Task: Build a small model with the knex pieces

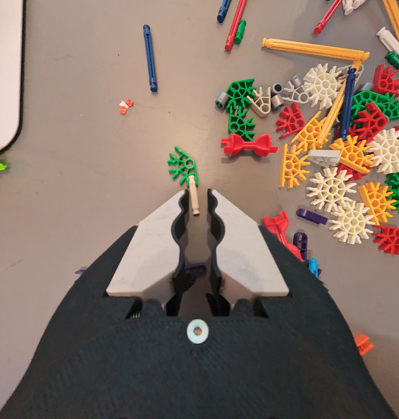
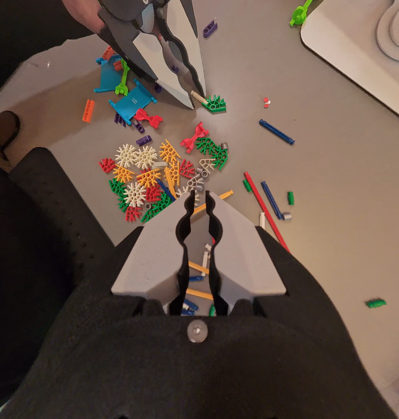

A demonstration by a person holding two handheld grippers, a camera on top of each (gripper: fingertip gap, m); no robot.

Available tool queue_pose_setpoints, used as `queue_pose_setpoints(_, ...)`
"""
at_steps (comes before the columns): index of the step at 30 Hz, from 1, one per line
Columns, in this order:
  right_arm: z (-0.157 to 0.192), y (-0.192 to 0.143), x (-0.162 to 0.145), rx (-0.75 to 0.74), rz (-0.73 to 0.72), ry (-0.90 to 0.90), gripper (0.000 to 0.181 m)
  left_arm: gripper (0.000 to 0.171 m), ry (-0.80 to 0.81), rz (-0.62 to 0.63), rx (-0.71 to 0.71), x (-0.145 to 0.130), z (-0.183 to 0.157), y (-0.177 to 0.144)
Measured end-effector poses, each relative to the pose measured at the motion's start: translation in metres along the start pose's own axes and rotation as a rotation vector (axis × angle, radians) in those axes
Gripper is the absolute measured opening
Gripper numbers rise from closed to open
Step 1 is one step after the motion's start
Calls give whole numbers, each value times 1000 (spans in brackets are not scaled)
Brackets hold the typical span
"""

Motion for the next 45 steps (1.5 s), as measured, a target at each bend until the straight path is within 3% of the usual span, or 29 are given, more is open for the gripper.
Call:
queue_pose_setpoints(2, 1, -9, -7, -22, -12, 9, 7, 5, -2, -4, -17, 0, -2, 0)
queue_pose_setpoints(9, 8, -32, -31, -68, -16, 19, 7, 4, 25, 10, -30, -2, -9, -1)
queue_pose_setpoints(15, 8, -52, -41, -116, -47, 40, 15, 28, -11, 6, 36, -5, -2, -16)
queue_pose_setpoints(21, 3, -60, -56, -168, -44, 61, 18, 28, -63, -35, 78, -2, -10, -43)
queue_pose_setpoints(30, 3, -39, -83, -175, 44, 31, 20, 25, -82, -18, 47, -4, -53, -50)
queue_pose_setpoints(34, -11, -27, -94, -178, 75, -11, 10, 25, -85, -22, 36, -3, -66, -46)
queue_pose_setpoints(39, -33, -1, -94, -128, 113, -68, 7, 25, -86, -23, 45, -2, -71, -41)
queue_pose_setpoints(45, -33, 21, -99, -66, 216, -155, 9, 26, -104, -48, 65, 0, -70, -46)
Point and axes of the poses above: each gripper's, where its closed fingertips meet, y out along the fingers, x out of its top, z = x × y across the jaws, the point moved 4 cm from there along -y, back along the fingers, and after that the axes turned 8 degrees about -z, right-handed, at the moved point
